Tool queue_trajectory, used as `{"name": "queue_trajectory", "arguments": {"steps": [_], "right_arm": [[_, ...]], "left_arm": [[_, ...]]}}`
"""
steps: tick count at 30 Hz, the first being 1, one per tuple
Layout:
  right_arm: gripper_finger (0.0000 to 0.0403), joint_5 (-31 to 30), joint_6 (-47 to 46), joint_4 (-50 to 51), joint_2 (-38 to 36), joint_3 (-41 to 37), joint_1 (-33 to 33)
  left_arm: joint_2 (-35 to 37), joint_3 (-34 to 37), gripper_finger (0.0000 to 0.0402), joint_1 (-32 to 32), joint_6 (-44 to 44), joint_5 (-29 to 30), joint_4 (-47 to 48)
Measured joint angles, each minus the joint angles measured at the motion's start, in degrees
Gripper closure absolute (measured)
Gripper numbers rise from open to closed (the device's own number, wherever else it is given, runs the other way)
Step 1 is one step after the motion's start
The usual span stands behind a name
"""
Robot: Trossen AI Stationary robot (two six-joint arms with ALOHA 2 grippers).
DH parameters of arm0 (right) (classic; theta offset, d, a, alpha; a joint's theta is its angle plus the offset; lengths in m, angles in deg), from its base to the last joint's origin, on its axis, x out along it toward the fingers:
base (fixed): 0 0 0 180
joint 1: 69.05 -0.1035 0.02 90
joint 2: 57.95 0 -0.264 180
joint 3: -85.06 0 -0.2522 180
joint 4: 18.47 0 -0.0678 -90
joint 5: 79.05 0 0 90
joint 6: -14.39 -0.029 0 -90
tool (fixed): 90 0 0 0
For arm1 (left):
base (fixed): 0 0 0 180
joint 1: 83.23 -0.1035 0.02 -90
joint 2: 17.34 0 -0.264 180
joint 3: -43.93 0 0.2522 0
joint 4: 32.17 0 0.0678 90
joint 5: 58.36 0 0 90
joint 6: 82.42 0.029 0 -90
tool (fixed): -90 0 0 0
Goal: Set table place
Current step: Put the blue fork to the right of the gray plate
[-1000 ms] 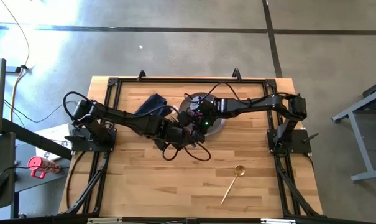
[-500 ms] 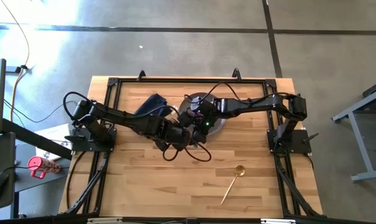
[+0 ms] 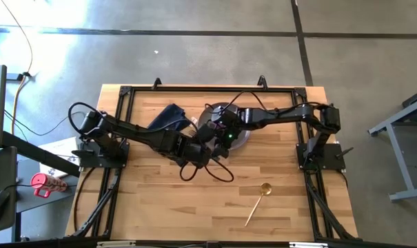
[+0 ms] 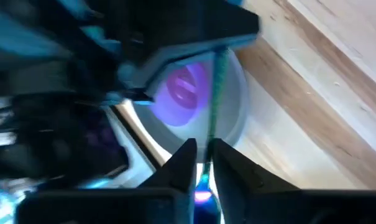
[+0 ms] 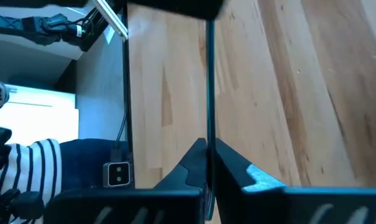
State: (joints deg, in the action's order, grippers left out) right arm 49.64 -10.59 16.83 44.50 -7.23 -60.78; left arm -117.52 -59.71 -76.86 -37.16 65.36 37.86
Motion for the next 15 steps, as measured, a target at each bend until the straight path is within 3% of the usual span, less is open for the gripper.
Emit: {"name": "queue_trajectory", "arguments": {"steps": [10, 15], "right_arm": [[0.0402, -4.0, 1.69, 4.0, -0.09, 0.0, 3.02], [0.0403, -12.81, 5.29, 13.72, -2.74, 0.0, 7.13]], "left_arm": [[0.03, -6.58, 0.0276, 1.15, 0.75, 3.57, 3.43], [0.08, -8.37, 0.0249, 1.1, -9.75, 8.2, 11.58]]}}
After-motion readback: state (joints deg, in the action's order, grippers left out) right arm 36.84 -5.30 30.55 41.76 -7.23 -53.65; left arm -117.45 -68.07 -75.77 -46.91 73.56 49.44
